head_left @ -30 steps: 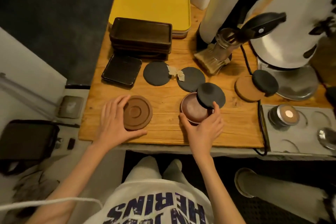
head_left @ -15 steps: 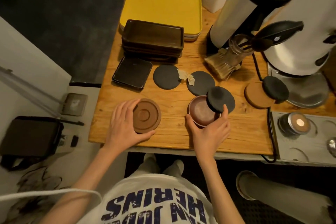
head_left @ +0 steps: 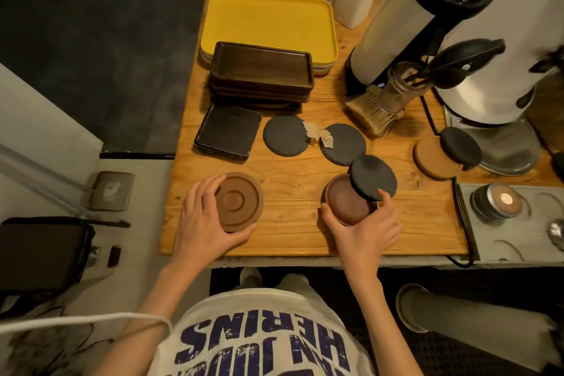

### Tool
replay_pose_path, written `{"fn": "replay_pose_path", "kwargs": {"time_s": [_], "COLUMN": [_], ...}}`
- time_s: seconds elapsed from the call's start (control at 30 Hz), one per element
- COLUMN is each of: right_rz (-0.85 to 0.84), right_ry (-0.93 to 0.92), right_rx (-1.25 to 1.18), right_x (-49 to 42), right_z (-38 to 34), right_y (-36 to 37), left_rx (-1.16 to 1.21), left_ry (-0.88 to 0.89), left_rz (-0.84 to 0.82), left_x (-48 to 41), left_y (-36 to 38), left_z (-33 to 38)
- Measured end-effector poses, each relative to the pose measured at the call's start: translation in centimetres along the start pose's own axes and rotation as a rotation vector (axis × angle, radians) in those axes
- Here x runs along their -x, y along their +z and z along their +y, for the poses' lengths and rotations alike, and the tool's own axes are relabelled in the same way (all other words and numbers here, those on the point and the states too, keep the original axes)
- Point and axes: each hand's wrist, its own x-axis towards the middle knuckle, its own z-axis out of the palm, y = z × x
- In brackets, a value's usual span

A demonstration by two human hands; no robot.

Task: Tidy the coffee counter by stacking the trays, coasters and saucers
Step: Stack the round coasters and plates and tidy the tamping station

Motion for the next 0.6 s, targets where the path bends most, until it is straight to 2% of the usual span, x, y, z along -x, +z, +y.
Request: {"fn": "replay_pose_path", "kwargs": {"time_s": [0.6], "right_rz": [-0.283], "right_ry": [0.031], "right_rx": [0.073], "right_x": [1.4], "right_z": [-2.2], "right_y": [-2.8], "left_rx": [-0.051], "left_ry": [-0.03], "left_rz": [0.014], "left_x": [-0.3], "left_y": [-0.9], "left_z": [-1.2]}}
